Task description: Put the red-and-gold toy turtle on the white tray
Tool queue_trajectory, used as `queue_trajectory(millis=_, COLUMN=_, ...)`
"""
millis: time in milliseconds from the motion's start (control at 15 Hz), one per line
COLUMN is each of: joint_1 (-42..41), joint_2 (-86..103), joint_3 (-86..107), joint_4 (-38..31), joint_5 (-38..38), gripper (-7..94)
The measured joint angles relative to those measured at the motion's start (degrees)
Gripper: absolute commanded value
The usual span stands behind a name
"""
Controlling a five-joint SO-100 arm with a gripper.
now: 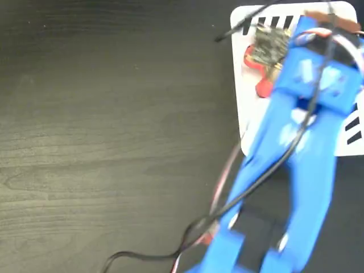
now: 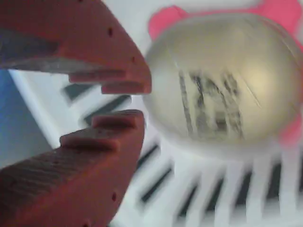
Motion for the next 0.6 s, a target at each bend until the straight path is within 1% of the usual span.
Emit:
queue_trajectory(millis=67, joint_1=-0.8, joint_2=3.8, joint_3=1.4, joint_4=-1.3, joint_5=2.0, gripper=0)
queue_trajectory(millis=267, joint_1=-7.9, joint_2=21.7, joint_3=12.1, joint_4=-10.3, joint_5=9.2, gripper=0)
queue_trajectory(millis=333, joint_1=-11.7, joint_2=29.8, joint_3=19.8, joint_4=-15.6, joint_5=11.9, gripper=0)
queue_trajectory(millis=400, joint_1=-14.1, joint_2=33.8, joint_3=22.9, joint_4=-18.3, joint_5=13.1, gripper=0)
queue_trajectory(millis=600, joint_1=-25.0, joint_2=51.2, joint_3=39.8, joint_4=-26.4, joint_5=14.9, gripper=0)
